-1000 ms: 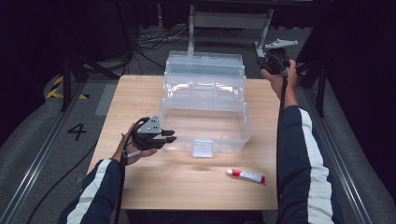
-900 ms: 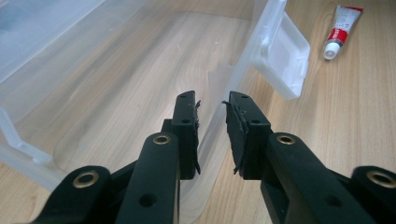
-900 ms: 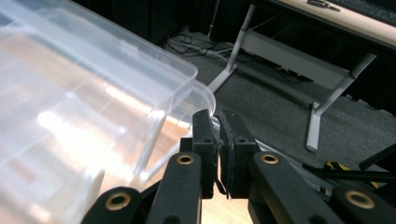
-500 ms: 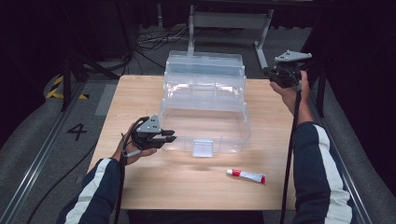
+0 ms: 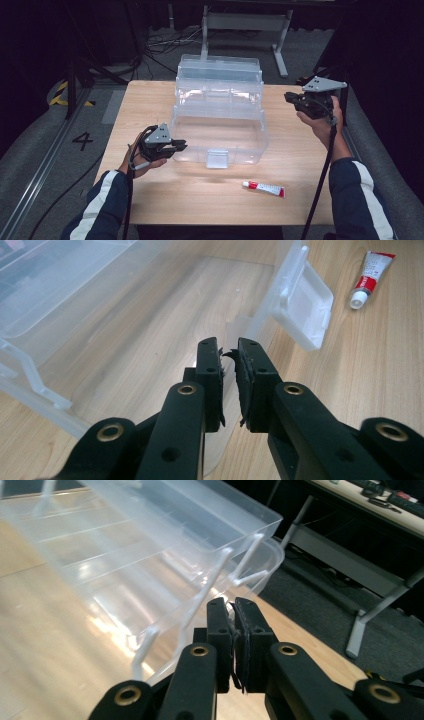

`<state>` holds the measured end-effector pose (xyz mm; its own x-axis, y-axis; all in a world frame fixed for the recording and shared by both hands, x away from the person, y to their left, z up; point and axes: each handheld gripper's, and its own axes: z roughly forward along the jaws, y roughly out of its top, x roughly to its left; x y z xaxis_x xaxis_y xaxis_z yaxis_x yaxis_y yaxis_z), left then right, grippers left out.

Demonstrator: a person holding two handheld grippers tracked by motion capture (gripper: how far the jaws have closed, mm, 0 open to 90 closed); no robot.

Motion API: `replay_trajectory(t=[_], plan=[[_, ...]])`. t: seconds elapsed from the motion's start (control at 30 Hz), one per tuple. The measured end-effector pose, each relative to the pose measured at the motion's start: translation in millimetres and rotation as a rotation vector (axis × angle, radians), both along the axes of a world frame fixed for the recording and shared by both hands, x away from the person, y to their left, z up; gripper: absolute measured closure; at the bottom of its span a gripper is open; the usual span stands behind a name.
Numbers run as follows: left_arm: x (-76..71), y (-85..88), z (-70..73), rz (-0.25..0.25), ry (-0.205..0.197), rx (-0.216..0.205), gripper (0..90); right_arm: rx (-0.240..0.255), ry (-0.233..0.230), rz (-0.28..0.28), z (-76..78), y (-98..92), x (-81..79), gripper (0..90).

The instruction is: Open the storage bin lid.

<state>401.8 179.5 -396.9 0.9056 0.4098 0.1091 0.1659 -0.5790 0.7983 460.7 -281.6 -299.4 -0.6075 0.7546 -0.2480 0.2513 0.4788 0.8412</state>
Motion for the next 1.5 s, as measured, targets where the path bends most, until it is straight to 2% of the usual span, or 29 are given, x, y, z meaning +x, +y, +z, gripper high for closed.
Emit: replay_trajectory(t=[0.1, 0.17, 0.2, 0.37, 0.5, 0.67, 0.97, 1.03, 1.07, 1.3, 1.5], plan=[[-1.3, 1.1, 1.0, 0.005, -0.005, 0.003, 82.5, -0.007, 0.007, 0.029, -5.4, -1.6, -15.5, 84.8], [-1.7, 2.2, 1.5, 0.011, -0.005, 0.004, 82.6, -0.009, 0.009, 0.033, -6.5, -1.7, -17.7, 84.6], [-1.8, 2.8, 1.5, 0.013, -0.004, 0.005, 82.6, -0.012, 0.014, 0.047, -10.4, -2.5, -23.9, 84.5], [-4.5, 5.9, 2.2, 0.028, -0.009, 0.012, 81.8, -0.036, 0.056, 0.084, -26.3, -4.7, -41.0, 83.9], [-7.3, 9.4, 4.2, 0.036, -0.011, 0.013, 81.8, -0.063, 0.105, 0.127, -44.8, -5.3, -57.0, 83.6], [-8.8, 13.0, 5.1, 0.043, -0.015, 0.017, 81.7, -0.072, 0.154, 0.164, -66.5, -4.9, -73.2, 83.5], [-13.2, 19.3, 5.1, 0.082, -0.038, 0.027, 80.5, -0.083, 0.227, 0.207, -92.8, -4.2, -90.6, 83.1], [-14.9, 21.1, 6.5, 0.071, -0.034, 0.018, 82.3, -0.088, 0.235, 0.216, -97.0, -2.7, -93.8, 82.7], [-15.7, 21.7, 6.9, 0.072, -0.041, 0.022, 82.4, -0.088, 0.240, 0.222, -99.1, -2.0, -95.1, 82.7], [-21.3, 29.1, 1.2, 0.079, -0.028, 0.067, 81.0, -0.113, 0.275, 0.257, -111.9, 5.7, -103.2, 82.1], [-28.2, 39.6, -5.4, 0.094, -0.012, 0.107, 80.3, -0.136, 0.317, 0.309, -121.5, 15.8, -107.7, 80.8]])
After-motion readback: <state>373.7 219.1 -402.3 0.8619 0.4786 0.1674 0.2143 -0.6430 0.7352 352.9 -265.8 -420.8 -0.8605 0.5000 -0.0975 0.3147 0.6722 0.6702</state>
